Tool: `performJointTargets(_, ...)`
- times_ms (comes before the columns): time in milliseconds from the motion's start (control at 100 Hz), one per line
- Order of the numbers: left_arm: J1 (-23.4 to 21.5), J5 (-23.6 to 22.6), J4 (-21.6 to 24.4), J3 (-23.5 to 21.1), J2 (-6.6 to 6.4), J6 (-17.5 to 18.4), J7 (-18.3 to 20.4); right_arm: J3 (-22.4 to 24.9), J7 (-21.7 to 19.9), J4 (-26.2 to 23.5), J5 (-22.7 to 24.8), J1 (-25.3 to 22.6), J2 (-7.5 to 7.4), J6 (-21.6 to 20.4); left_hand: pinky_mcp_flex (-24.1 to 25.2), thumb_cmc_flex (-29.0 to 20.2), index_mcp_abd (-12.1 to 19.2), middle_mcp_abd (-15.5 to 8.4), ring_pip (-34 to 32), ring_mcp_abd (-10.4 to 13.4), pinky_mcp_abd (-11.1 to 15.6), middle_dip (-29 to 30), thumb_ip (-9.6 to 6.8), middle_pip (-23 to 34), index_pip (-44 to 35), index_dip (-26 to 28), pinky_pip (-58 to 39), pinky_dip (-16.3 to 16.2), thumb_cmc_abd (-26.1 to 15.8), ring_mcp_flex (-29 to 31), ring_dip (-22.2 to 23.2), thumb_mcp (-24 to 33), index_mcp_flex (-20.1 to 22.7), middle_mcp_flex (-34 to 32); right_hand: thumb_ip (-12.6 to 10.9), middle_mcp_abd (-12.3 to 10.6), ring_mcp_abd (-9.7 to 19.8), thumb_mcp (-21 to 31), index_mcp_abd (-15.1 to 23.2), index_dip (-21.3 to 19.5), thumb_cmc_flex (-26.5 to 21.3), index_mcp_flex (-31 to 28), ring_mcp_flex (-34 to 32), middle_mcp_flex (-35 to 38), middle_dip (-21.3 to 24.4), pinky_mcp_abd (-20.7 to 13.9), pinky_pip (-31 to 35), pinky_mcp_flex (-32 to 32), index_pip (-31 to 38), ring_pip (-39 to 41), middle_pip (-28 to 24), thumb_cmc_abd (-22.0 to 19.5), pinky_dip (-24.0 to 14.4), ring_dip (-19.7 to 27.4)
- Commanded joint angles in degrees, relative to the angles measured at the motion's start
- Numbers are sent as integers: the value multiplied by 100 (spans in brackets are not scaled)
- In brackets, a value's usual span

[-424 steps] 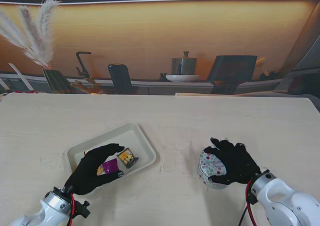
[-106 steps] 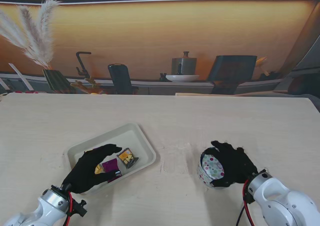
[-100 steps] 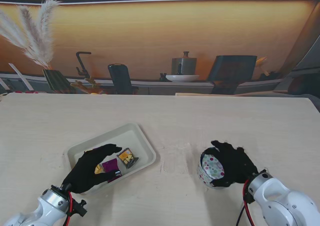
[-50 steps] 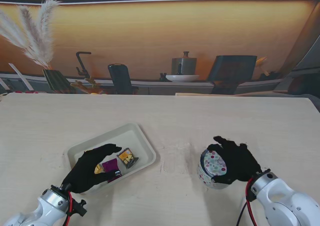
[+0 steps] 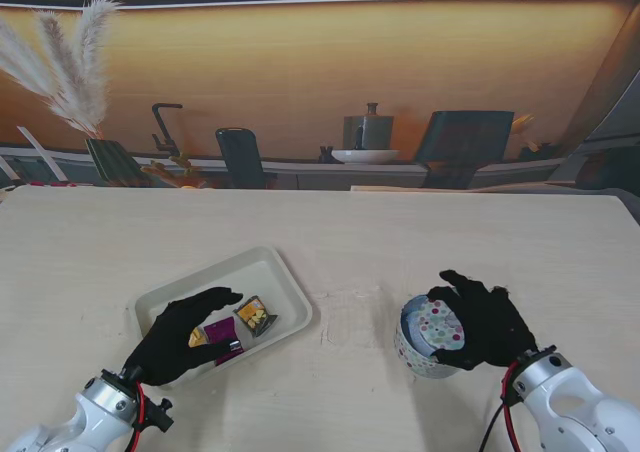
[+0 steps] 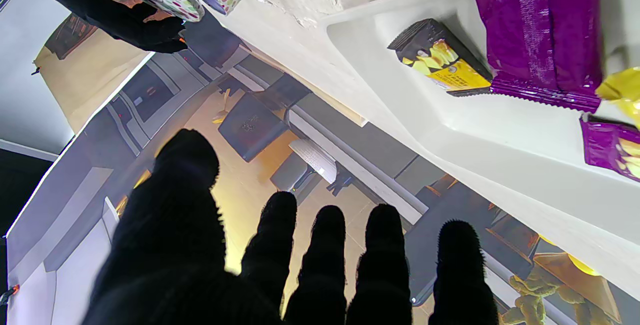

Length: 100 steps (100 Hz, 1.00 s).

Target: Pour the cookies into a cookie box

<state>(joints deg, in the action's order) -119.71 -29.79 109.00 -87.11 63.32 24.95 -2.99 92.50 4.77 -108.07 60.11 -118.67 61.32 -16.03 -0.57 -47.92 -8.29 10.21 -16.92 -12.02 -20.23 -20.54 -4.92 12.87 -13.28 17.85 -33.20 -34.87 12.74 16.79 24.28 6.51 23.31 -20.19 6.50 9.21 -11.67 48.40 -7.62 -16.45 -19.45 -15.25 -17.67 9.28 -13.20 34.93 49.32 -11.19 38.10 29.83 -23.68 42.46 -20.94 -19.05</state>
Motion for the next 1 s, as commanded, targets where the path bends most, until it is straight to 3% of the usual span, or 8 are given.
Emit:
performJointTargets(0,-29,-4,25,6,25,-12,79,67,16,-94,34,-133,23,-2,14,-8,148,-78,56,37,-95,20,-57,-146,46,42,-58,-134,-73,11,79,-60,85,11,-254,40,96,1246,-31,-23,-774,-132,-189,81,-47,-619,1385,-416,36,137,-103,-335,-758,-102)
performJointTargets(360,-29,-17,19,-8,28,-4,62,620,607,-322,160,-722,137,130,12,-11,157,-65,53,28,-97,18,-56,-144,35,49,-54,-137,-77,18,82,-65,102,3,-248,37,84,1223,-39,-34,-781,-197,-240,70,-92,-627,1390,-443,78,149,-242,-358,-776,-109)
performJointTargets(660,-30,-27,19,-6,31,-27,50,1031,1158,-189,142,-1102,247,369,16,-23,194,-67,53,32,-100,21,-54,-152,0,67,-45,-135,-85,18,82,-65,146,-3,-233,49,62,1156,24,-164,-745,-277,-274,74,-126,-652,1383,-442,265,159,-352,-403,-781,-116)
performJointTargets(770,-25,-25,19,3,27,-49,66,1125,1353,-63,86,-1174,286,465,16,-23,207,-70,56,32,-101,20,-53,-153,-8,71,-41,-134,-94,15,81,-68,155,-4,-230,47,43,1101,35,-268,-771,-258,-288,65,-149,-631,1396,-450,363,173,-421,-448,-790,-124)
performJointTargets(990,-12,-31,11,17,25,-85,76,1131,1582,260,76,-1124,302,620,17,-40,215,-63,58,32,-99,21,-50,-159,-25,80,-39,-135,-106,16,81,-70,176,-3,-218,22,34,1098,152,-932,-808,-323,-360,58,-224,-639,1451,-516,1025,235,-655,-440,-790,-156)
